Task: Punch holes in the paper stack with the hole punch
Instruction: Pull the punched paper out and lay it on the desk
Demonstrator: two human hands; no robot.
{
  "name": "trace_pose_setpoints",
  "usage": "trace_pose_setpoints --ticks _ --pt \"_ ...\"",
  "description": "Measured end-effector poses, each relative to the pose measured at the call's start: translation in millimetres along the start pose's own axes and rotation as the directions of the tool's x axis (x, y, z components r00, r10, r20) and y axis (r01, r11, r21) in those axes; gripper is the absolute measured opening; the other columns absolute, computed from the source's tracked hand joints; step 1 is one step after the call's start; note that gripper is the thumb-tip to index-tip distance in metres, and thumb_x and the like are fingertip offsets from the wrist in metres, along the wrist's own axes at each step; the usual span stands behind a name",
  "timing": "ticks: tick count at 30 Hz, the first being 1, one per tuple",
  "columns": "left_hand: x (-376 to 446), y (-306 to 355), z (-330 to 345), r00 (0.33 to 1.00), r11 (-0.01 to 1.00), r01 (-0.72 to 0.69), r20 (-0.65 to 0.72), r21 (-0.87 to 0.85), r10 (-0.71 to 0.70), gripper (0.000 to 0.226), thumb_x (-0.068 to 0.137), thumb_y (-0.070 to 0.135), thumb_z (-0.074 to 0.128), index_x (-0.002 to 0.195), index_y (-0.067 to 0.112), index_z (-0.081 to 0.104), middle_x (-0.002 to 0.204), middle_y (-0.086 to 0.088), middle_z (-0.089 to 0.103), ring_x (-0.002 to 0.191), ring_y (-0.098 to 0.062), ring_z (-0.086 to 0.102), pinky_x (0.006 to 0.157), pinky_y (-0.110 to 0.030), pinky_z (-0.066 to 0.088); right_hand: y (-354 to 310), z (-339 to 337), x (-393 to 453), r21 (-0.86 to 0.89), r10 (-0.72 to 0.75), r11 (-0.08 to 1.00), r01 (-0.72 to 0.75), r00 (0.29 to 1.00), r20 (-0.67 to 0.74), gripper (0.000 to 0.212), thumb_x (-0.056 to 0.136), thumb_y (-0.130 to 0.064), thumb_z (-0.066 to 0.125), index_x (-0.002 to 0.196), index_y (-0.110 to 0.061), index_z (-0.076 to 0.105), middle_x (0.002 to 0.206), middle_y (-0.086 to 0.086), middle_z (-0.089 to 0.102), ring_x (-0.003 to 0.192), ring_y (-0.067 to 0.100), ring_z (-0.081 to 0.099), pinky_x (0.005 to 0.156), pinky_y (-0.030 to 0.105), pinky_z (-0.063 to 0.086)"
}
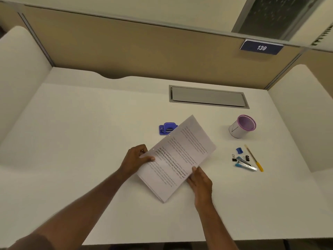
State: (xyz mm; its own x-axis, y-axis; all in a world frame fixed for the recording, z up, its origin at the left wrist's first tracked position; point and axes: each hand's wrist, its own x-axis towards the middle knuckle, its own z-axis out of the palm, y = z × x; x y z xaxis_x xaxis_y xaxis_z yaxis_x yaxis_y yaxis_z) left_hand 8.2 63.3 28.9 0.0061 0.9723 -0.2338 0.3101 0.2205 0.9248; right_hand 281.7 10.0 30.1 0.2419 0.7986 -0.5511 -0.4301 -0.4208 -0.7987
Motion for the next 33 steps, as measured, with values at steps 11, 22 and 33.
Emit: trace_pose_setpoints --ticks 11,22,33 --pt "-8 38 -6 0.992 0.965 -0.115 0.029 -0.236 0.126 0.033 0.084 0.016 0.082 0.115 0.019 0.073 0.112 0.004 0.078 0.103 -0.013 0.075 0.083 -0.022 0.058 -82 58 15 -0.073 -0.393 0.905 0.42 0.888 0.24 0.023 0.081 -0.027 0.077 0.102 -0.02 0.08 0.107 0.007 0.078 0.1 0.025 0.074 0.084 0.036 0.061" --pt "8 78 4 0.991 0.939 -0.134 -0.021 -0.316 0.134 0.037 0.078 0.016 0.086 0.096 0.047 0.077 0.099 0.017 0.079 0.092 -0.002 0.073 0.077 -0.015 0.054 -87 53 11 -0.179 -0.416 0.843 0.507 0.826 0.38 0.016 0.076 -0.027 0.079 0.093 -0.025 0.08 0.095 -0.004 0.079 0.087 0.012 0.071 0.079 0.026 0.058" --pt "-1 91 10 0.979 0.928 -0.205 -0.087 -0.31 0.187 0.03 0.08 0.02 0.083 0.093 0.047 0.078 0.093 0.019 0.079 0.084 0.0 0.072 0.073 -0.013 0.053 -97 50 -2 -0.225 -0.473 0.791 0.569 0.801 0.366 0.01 0.08 -0.035 0.076 0.09 -0.035 0.078 0.093 -0.01 0.078 0.085 0.014 0.072 0.077 0.029 0.061"
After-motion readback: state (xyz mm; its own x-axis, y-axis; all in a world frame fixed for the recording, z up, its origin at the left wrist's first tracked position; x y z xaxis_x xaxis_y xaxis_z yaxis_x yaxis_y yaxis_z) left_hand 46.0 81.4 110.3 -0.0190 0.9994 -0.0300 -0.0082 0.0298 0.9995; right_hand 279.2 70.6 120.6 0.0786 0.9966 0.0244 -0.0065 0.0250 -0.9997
